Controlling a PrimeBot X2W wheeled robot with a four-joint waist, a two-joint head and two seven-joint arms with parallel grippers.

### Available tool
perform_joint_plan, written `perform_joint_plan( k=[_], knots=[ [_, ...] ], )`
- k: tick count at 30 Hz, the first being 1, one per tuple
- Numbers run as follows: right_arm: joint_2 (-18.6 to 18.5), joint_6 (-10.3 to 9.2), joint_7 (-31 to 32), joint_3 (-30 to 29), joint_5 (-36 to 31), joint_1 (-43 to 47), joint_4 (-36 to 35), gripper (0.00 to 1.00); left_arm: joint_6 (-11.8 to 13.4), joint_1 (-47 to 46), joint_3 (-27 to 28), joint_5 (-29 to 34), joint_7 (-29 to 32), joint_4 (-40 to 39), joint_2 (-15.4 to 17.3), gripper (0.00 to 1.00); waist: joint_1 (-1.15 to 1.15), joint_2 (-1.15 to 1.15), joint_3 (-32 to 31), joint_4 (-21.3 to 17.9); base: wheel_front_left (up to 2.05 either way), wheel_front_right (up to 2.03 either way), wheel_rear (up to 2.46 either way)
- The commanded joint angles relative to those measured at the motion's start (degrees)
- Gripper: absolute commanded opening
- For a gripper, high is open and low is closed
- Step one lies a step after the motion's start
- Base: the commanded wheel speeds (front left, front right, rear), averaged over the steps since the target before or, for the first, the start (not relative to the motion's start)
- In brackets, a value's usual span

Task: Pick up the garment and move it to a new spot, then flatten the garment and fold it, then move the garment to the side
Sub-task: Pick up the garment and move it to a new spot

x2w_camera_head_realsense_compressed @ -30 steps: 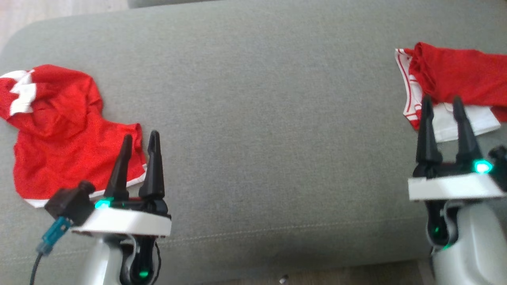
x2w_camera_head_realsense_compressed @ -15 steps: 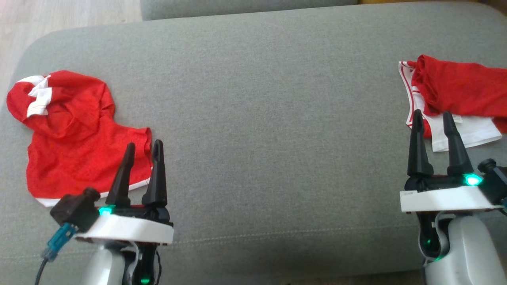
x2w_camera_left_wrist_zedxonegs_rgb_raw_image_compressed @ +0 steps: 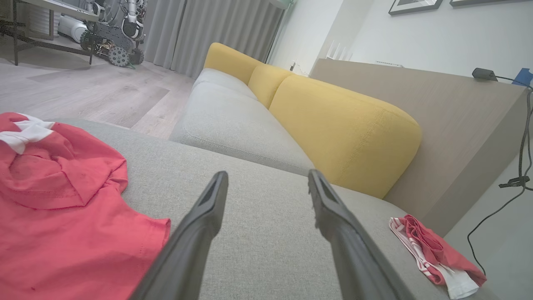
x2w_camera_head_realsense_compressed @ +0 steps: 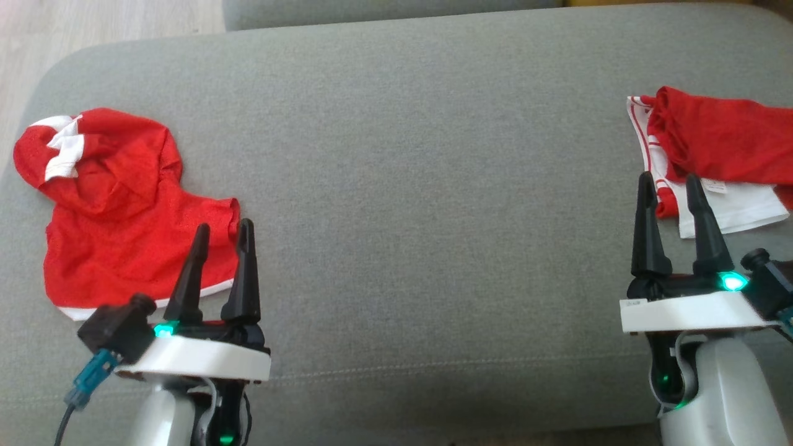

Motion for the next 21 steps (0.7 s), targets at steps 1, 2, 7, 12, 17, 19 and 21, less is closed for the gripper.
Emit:
perform_joint_plan(
  k=[1,2,7,12,17,19,21],
  knots=[
    [0.4,0.2,-0.6,1.5,-0.3,-0.8,-2.0,1.0,0.3,-1.5,2.1,0.2,-0.3,-2.4,0.3,1.0,0.01,0.0,0.4,0.3,0.0,0.0,0.0],
    [0.4,0.2,-0.6,1.6,-0.4,-0.8,-2.1,1.0,0.4,-1.6,2.2,0.1,-0.3,-2.5,0.3,1.0,0.01,0.0,0.7,0.4,0.0,0.0,0.0],
    [0.3,0.2,-0.6,2.0,-0.4,-1.2,-2.4,1.0,0.6,-2.3,2.8,-0.1,-0.3,-3.0,0.3,1.0,0.01,0.0,1.9,1.4,0.0,0.0,0.0],
    [-0.4,0.2,-0.4,3.2,-0.1,-1.9,-2.9,1.0,0.7,-3.3,3.9,-0.4,-0.3,-3.7,0.3,1.0,0.01,0.0,3.7,3.6,0.0,0.0,0.0],
    [-1.5,0.2,0.1,4.6,1.0,-2.1,-3.3,1.0,0.7,-4.0,4.6,-0.8,-0.3,-4.2,0.3,1.0,0.01,0.0,5.0,7.6,0.0,0.0,0.0],
    [-2.0,0.2,0.3,5.3,1.3,-2.1,-3.5,1.0,0.9,-4.2,4.8,-1.1,-0.3,-4.5,0.3,1.0,0.01,0.0,5.3,9.6,0.0,0.0,0.0],
    [-2.5,0.2,0.5,6.3,1.6,-2.1,-3.7,1.0,1.1,-4.1,5.0,-1.4,-0.3,-5.0,0.3,1.0,0.01,0.0,5.5,11.5,0.0,0.0,0.0]
  ],
)
